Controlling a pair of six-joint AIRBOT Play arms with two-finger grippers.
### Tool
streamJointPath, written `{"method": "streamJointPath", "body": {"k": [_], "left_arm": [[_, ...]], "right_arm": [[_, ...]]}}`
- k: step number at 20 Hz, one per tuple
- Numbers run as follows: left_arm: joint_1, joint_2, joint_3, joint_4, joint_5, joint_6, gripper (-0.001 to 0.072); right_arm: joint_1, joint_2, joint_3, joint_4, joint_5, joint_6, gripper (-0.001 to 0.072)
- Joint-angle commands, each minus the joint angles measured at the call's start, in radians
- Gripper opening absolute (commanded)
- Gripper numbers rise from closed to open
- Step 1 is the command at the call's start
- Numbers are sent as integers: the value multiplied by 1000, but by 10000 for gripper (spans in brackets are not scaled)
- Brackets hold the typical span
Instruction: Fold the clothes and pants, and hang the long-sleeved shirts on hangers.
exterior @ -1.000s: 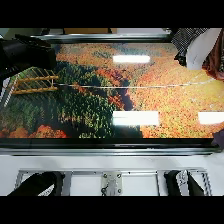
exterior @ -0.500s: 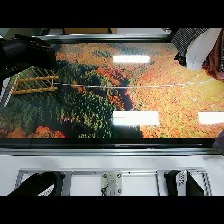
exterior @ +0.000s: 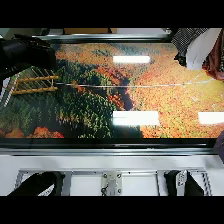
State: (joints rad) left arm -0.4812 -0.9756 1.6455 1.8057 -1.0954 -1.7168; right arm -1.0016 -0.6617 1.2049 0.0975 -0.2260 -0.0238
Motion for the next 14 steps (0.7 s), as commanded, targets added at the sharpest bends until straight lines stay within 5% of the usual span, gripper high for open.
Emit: {"method": "streamJointPath", "body": {"k": [1,4,9,14], "left_arm": [[1,0,0,1,0,0,20],[1,0,0,1,0,0,20],[1,-3,0,-1,0,0,19],[1,-65,0,-65,-57,0,20]], "right_arm": [[0,44,2,-7,177,18,515],[0,58,2,-7,547,122,515],[55,-106,2,-23,1471,393,515],[516,-220,2,-473,1535,520,515]]}}
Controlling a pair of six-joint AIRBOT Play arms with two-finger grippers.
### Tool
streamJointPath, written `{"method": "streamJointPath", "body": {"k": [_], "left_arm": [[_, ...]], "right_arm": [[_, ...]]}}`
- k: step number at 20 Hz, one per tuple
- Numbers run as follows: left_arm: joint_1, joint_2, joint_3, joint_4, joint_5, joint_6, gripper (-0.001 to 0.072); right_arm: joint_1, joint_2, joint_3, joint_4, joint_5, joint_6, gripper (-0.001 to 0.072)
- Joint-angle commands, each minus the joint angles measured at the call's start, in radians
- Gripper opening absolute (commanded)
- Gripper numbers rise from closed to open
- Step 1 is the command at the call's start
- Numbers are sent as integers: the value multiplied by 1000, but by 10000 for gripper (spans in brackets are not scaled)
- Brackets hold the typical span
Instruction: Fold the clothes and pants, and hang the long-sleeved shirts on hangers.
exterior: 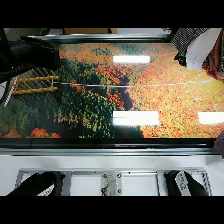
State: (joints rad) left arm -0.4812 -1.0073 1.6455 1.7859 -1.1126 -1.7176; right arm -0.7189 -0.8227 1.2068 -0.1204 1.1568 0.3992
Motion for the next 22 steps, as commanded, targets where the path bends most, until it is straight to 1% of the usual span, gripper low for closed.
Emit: {"method": "streamJointPath", "body": {"k": [1,2,4,6,8,9,13,17,18,19,20,22], "left_arm": [[1,-53,0,-70,-49,1,20],[1,-76,0,-92,-52,1,20],[1,-119,0,-148,-59,1,20],[1,-159,-2,-197,-84,1,20],[1,-170,-53,-257,-78,2,20],[1,-160,-106,-281,-60,1,20],[1,-96,-338,-351,105,1,20],[0,-92,-386,-351,86,0,20],[0,-92,-385,-351,84,0,20],[0,-92,-383,-351,85,0,20],[0,-92,-383,-350,85,1,20],[0,-92,-383,-348,86,1,20]], "right_arm": [[341,-74,0,-343,142,111,515],[453,-93,0,-425,122,142,515],[645,-137,0,-540,73,205,515],[800,-192,0,-593,32,208,515],[909,-248,0,-595,-8,208,515],[950,-273,0,-595,-25,208,515],[1007,-332,0,-594,-32,208,515],[1007,-337,0,-594,-31,208,510],[1007,-337,0,-594,-30,208,387],[1007,-337,0,-594,-24,208,126],[1007,-337,0,-594,-24,208,36],[1007,-338,0,-594,-24,208,34]]}}
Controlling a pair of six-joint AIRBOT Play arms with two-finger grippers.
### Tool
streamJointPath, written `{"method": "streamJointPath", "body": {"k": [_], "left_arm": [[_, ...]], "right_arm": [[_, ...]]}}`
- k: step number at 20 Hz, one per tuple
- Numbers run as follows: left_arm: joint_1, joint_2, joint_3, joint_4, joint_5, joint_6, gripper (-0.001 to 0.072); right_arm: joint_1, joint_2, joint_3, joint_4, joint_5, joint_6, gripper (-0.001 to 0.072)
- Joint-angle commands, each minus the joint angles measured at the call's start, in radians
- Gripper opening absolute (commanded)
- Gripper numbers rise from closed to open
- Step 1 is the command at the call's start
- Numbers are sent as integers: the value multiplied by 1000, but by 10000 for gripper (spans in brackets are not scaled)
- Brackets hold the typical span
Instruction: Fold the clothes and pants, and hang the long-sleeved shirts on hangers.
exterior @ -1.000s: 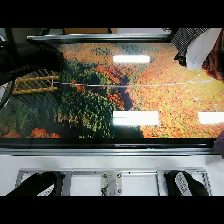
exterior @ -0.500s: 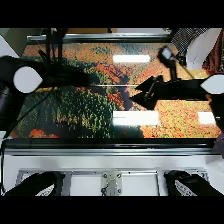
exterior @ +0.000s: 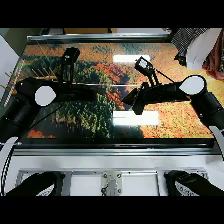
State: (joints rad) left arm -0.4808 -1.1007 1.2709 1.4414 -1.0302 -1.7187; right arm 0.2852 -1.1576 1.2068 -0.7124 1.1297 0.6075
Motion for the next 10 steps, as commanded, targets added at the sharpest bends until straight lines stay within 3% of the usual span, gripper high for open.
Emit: {"method": "streamJointPath", "body": {"k": [1,10], "left_arm": [[0,2,-9,-3,3,2,20],[0,1,-9,-3,13,2,20]], "right_arm": [[3,-3,0,-2,3,-1,34],[3,-3,0,-2,3,-1,34]]}}
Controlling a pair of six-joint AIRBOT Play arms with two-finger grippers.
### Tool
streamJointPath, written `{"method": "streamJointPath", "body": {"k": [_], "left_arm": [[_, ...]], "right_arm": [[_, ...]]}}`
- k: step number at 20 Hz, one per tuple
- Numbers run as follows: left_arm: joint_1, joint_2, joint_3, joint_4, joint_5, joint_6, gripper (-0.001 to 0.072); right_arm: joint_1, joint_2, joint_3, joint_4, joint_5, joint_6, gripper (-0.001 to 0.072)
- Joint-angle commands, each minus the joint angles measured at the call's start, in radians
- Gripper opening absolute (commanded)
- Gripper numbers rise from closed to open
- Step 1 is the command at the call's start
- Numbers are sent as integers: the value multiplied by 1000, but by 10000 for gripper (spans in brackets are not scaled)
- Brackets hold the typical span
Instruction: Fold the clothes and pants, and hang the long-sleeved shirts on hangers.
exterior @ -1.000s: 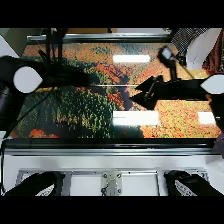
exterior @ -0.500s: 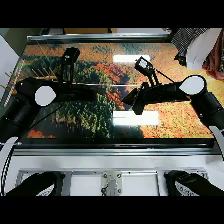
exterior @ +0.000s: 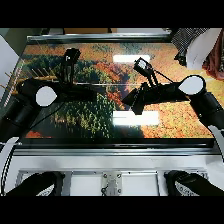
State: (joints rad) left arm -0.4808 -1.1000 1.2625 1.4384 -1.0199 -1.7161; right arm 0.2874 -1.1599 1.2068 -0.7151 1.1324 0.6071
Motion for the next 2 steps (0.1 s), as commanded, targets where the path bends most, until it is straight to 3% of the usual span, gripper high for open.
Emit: {"method": "streamJointPath", "body": {"k": [1,2], "left_arm": [[0,0,0,0,3,-1,20],[0,0,0,0,3,-1,20]], "right_arm": [[1,0,0,0,0,0,34],[1,0,0,0,0,0,34]]}}
